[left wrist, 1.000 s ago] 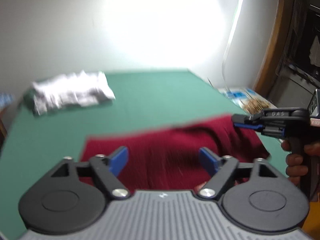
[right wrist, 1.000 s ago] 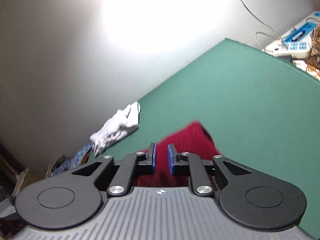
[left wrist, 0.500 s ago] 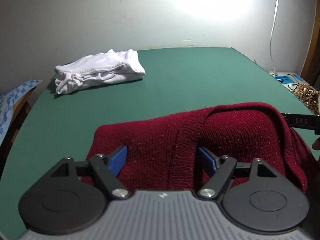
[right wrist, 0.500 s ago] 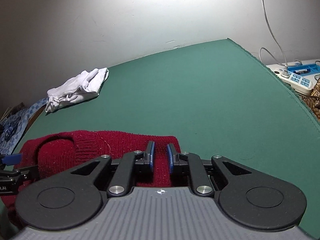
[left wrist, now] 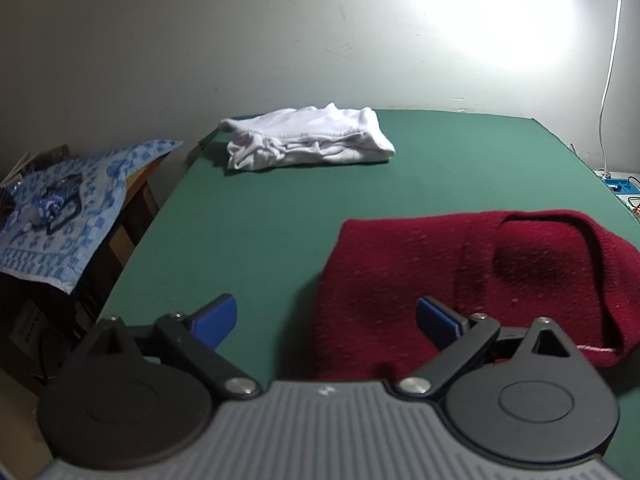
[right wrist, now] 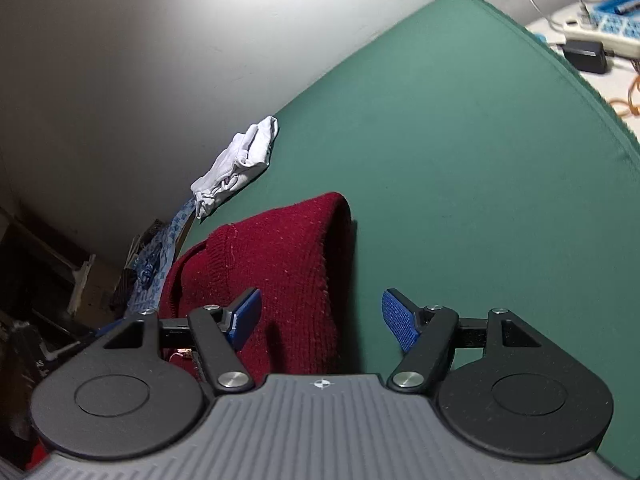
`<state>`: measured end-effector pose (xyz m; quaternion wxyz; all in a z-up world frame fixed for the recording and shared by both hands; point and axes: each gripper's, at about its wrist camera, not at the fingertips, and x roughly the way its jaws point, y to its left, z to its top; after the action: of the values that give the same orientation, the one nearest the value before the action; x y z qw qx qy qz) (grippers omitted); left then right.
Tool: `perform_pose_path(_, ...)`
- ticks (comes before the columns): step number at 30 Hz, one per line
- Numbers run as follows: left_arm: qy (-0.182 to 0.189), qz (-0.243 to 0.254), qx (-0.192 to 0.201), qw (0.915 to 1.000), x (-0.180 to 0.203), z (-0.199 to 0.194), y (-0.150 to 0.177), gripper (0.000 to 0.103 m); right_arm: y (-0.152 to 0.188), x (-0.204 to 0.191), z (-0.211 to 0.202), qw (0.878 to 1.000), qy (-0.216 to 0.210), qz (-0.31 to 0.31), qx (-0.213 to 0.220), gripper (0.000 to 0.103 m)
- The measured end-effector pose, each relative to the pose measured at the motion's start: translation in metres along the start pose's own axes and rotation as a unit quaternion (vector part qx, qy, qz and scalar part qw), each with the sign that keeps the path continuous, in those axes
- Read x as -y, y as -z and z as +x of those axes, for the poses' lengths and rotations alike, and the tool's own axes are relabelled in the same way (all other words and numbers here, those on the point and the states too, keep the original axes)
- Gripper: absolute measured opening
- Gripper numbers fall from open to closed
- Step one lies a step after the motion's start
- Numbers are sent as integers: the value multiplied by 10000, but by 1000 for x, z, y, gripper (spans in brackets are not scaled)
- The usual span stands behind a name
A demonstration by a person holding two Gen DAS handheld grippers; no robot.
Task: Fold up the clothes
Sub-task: 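Lower the sweater bundle onto the table and open both grippers, then grasp the sweater bundle again with both grippers and lift it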
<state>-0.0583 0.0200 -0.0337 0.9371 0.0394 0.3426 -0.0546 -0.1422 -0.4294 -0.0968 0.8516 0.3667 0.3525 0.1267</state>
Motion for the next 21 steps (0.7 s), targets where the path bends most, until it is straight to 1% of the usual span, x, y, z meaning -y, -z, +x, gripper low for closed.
perform_pose_path(4, 550, -266, -327, 9976, -23, 32, 1, 96, 0, 6, 9, 9992, -229, 334, -32, 71)
perform_pose_path(8, 1128, -558, -626, 9901, -36, 60, -2, 97, 3, 0, 28, 9987, -275, 374, -205, 70)
perform_pose_path(10, 1439, -654, -806, 9841, -36, 73, -5, 97, 4, -4, 35, 9985, -339, 367, -225, 70)
perform_pose_path(12, 1742, -652, -869, 9787, -33, 80, -8, 95, 4, -9, 43, 9982, -415, 356, -252, 69)
perform_pose_path(15, 2258, -680, -1016, 9665, -22, 91, -10, 95, 3, -17, 55, 9977, -542, 213, -344, 70)
perform_pose_path(18, 2541, -597, -1039, 9597, -8, 96, -8, 100, -1, -21, 64, 9963, -678, 245, -461, 71)
perform_pose_path(19, 2664, -587, -1041, 9564, -4, 97, -8, 100, -2, -21, 65, 9959, -697, 251, -518, 71)
perform_pose_path(21, 2906, -722, -1070, 9481, -1, 98, -7, 100, -3, -23, 68, 9955, -706, 233, -594, 71)
